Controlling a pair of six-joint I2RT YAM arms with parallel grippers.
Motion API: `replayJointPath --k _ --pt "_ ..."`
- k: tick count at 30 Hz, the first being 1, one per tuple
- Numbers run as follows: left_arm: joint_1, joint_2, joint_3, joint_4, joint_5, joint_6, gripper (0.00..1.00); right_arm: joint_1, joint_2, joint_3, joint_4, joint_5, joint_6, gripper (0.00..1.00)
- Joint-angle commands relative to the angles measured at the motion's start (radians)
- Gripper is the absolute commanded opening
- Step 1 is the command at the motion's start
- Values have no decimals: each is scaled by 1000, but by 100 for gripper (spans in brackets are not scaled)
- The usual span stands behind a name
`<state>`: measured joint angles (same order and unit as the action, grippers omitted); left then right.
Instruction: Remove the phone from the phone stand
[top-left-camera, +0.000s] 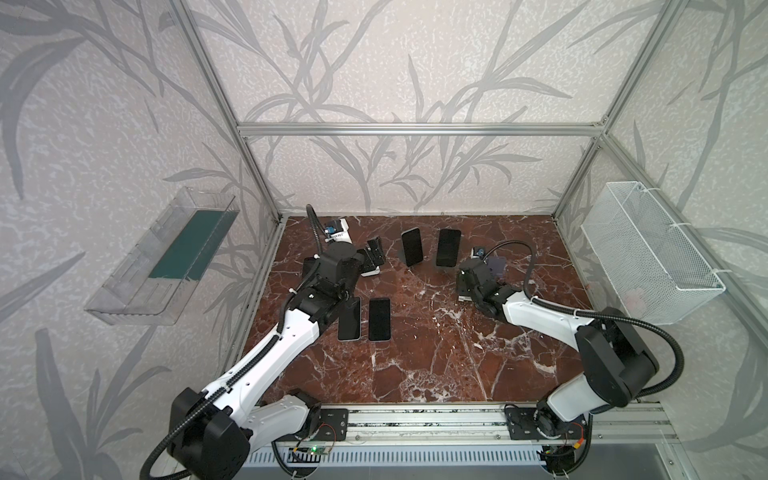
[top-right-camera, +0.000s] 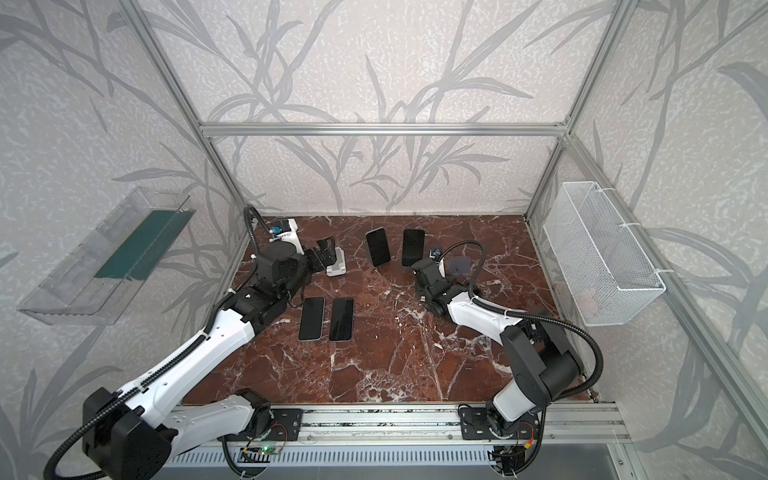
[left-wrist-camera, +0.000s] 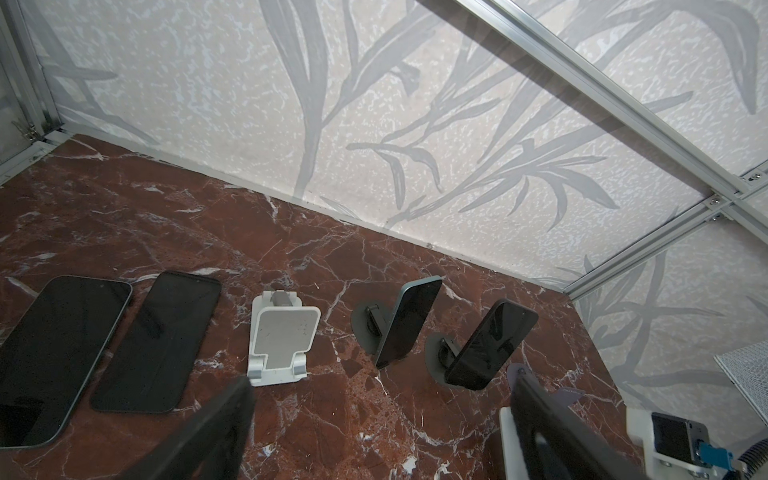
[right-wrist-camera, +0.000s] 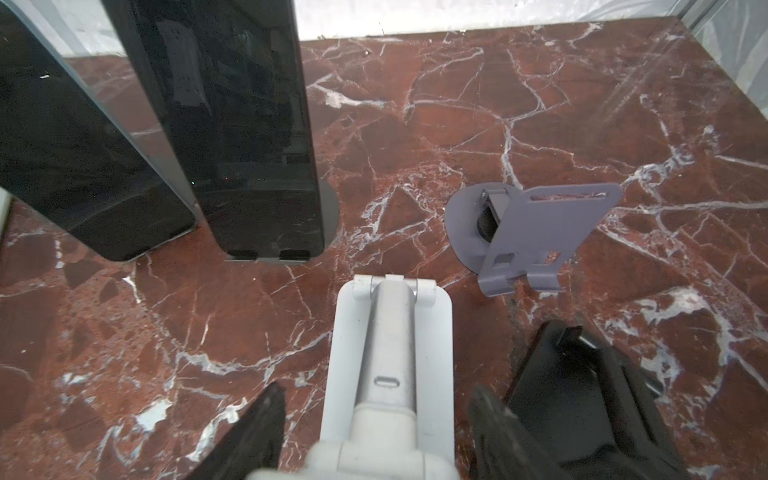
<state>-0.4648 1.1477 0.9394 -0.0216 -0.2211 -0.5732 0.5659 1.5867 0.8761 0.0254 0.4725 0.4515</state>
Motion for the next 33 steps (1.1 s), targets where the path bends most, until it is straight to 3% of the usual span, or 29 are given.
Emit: replayJointPath --k 1,5,9,12,19,22,29,33 --pt "6 18 -5 12 12 -13 96 -21 29 41 3 -32 -24 52" --pt "8 37 -5 17 24 -8 95 -44 33 38 -17 -50 -16 57" --pt "7 62 2 12 41 -7 95 -45 -20 28 -47 -62 -15 77" --pt "8 89 27 -22 67 36 94 -45 -103 22 -69 -91 -39 84" --pt "2 178 91 -124 25 40 94 -28 -356 -57 -122 -211 -33 88" --pt "-22 238 152 -190 -35 50 94 2 -433 -132 -93 -197 -58 89" --pt "-140 474 437 -351 -244 45 99 20 -539 -307 43 -196 30 90" --pt "-157 624 604 -410 -319 -76 99 21 -592 -410 133 -162 56 90"
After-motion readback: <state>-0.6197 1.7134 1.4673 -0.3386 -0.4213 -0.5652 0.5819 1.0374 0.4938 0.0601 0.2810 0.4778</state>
